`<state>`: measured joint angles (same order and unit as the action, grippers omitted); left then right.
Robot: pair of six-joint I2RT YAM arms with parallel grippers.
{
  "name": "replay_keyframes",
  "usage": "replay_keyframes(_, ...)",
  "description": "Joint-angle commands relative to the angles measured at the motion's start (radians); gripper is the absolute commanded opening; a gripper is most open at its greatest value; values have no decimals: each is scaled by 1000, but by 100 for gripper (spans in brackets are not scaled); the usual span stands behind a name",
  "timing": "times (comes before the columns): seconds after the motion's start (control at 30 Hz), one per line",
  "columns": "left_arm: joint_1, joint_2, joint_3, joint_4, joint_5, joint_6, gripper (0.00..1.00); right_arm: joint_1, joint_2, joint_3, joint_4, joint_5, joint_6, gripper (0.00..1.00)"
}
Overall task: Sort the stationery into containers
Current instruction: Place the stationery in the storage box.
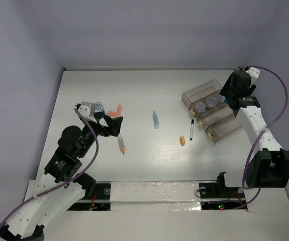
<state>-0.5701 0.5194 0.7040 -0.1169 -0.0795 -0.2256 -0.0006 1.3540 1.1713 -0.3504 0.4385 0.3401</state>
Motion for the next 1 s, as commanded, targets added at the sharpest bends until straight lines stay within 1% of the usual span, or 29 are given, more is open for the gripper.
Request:
replay_keyframes(0.0,-31,-32,34,34,6,-4,99,-51,-3,-6,7,25,0,36)
replay_keyframes(0.07,-40,-41,32,33,6,-6,99,-105,13,-4,-9,-9,-7,36)
replay_keyframes(0.17,-50,-47,31,28,7,-9,99,-127,34,-13,17,-37,-32,36)
replay_keyframes(0.5,-59,-33,32,28,4,-3,99,-156,175,19,48,-64,-62,38)
replay_keyframes(0.7,-68,-16,34,26,4,-1,99,-156,215,21,68,-70,-49,39)
replay_keyframes(0.9,-68,-13,34,25,-3,2,99,-165,229,-2,97,-73,-33,49)
replay_keyframes(0.93,-68,-13,34,25,-3,2,99,-165,234,1,93,-67,-27,53)
replay_keyframes(0.97,-68,-12,34,25,-5,2,99,-165,238,1,93,-67,-24,56)
